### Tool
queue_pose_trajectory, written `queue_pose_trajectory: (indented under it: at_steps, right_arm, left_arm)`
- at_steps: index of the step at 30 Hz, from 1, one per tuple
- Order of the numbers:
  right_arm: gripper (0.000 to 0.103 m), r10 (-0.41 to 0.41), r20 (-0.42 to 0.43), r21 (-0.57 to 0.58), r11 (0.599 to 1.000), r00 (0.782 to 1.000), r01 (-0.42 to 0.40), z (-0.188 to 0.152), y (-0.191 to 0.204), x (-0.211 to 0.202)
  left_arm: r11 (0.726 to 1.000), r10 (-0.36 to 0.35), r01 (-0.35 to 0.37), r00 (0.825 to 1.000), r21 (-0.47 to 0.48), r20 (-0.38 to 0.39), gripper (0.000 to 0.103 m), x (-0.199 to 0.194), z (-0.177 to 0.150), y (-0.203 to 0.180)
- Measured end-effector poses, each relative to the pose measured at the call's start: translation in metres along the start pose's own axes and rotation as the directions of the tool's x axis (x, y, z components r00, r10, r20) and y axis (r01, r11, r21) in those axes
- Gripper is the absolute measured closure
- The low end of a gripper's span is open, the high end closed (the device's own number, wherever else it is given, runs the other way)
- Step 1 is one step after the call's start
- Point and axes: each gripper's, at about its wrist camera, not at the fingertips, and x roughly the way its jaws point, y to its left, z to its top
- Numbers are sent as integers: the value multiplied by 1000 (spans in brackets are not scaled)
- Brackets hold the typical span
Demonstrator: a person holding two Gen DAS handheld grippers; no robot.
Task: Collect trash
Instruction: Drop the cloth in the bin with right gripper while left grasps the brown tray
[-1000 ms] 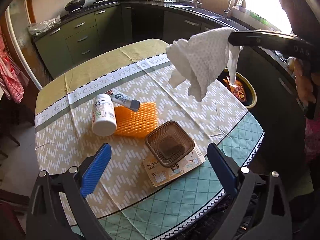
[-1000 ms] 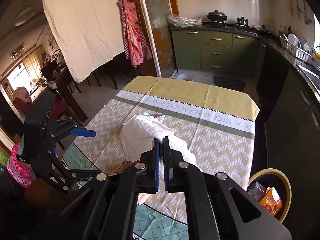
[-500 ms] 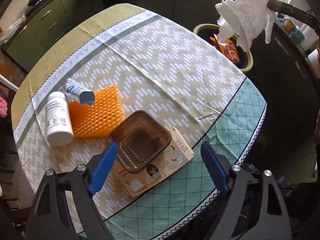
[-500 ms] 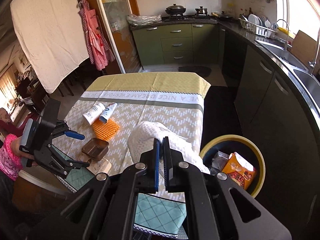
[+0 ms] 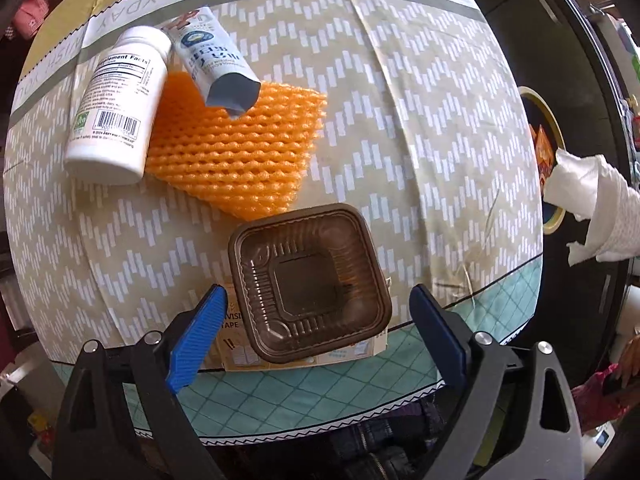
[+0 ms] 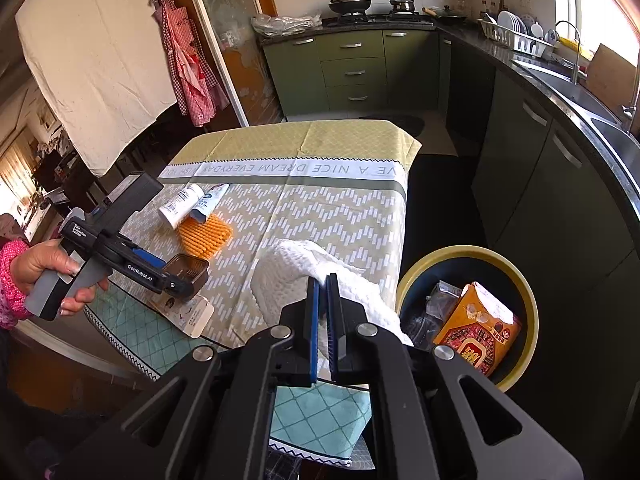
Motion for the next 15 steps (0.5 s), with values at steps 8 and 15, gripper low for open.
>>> queue_pose_trajectory:
  at_steps: [8,15]
  right_arm:
    - [98,-28,5,31,999,1000,28,-8,-15,-2]
    - [98,-120,20,134,984,993,117,-14,-62,-11]
  left_arm:
    - [996,85,-85,996,19,-6,31,13,10,-14]
    - [995,81,-83,996,60,31,33,6,6,-23]
